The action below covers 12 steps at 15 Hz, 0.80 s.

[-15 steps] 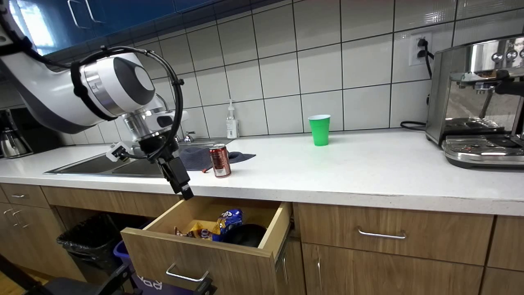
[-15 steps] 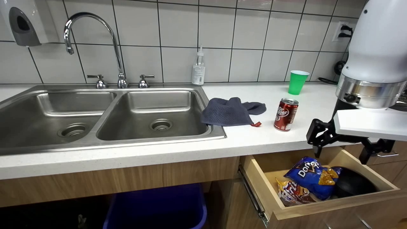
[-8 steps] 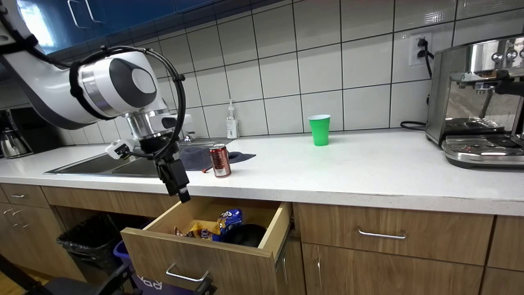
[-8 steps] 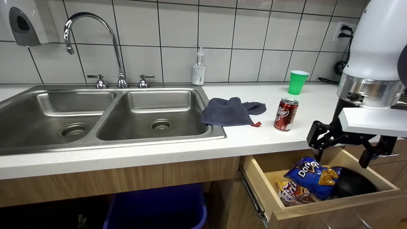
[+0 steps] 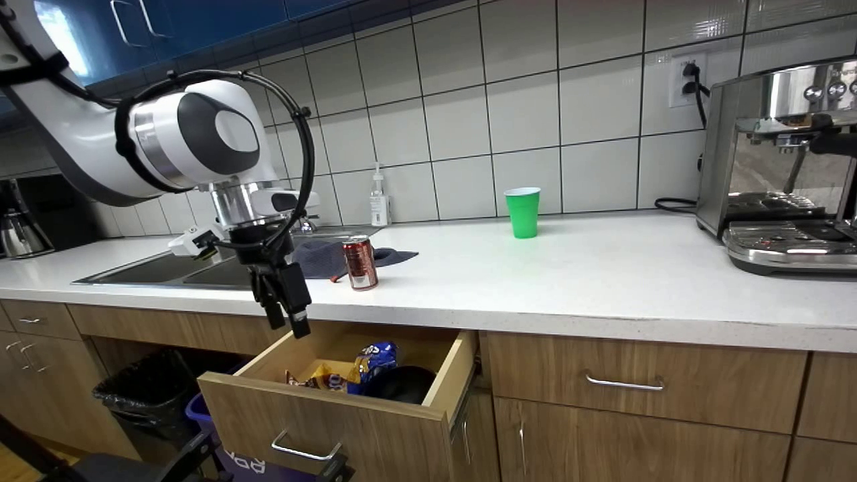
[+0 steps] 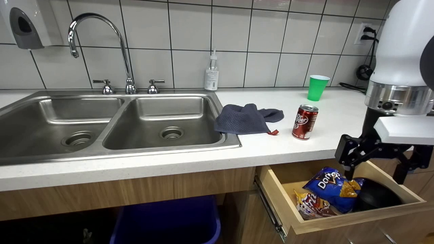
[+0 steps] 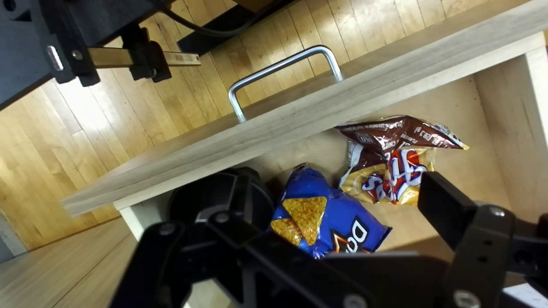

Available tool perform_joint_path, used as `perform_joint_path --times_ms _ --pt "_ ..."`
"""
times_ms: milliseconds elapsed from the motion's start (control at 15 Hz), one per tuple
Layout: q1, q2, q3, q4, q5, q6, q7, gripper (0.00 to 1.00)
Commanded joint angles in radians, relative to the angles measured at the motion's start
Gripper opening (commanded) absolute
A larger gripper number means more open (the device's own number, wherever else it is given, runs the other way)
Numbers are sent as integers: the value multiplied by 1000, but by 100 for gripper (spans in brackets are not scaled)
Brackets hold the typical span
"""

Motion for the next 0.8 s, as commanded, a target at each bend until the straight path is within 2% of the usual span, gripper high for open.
perform_joint_path --times_ms 0,733 --pt "-3 -42 -13 1 22 -77 -83 100" --pt "-20 -14 -54 1 32 -198 -232 100"
